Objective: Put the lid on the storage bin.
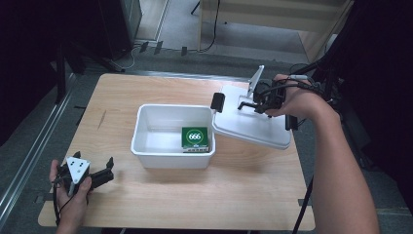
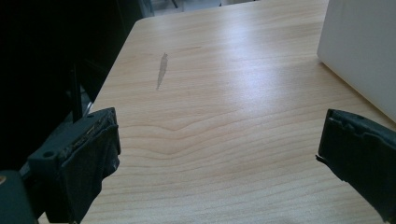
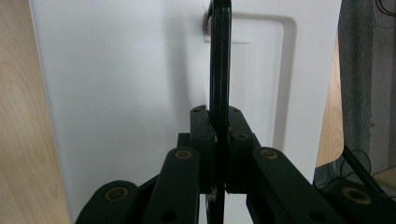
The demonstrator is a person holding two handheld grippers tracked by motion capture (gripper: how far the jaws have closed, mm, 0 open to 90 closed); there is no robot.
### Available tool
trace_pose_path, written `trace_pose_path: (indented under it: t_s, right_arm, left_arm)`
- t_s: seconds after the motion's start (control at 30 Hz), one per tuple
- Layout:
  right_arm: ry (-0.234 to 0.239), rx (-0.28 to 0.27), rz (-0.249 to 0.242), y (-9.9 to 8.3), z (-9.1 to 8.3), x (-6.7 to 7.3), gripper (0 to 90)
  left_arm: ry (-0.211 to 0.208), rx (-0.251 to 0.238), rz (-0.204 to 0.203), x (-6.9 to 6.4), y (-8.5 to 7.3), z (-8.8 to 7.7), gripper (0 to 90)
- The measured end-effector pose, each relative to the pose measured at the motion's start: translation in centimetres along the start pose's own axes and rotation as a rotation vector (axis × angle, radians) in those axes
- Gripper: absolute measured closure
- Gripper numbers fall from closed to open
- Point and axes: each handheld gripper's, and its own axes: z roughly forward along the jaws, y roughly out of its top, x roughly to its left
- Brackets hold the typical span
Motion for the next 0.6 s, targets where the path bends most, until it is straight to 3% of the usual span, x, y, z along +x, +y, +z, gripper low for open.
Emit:
trace_pose_path:
  t_s: [0.33, 0.6]
  right_arm:
    - [0.001, -0.001, -0.048, 2.7, -0.9, 1.1, 85.1]
    - [0.045, -0.024, -0.050, 5.2, -1.6, 2.1, 85.1]
  left_arm:
    - [-0.001, 0.000, 0.001, 0.0, 0.0, 0.0, 0.0]
    - [-0.004, 0.000, 0.000, 0.0, 0.0, 0.0, 0.0]
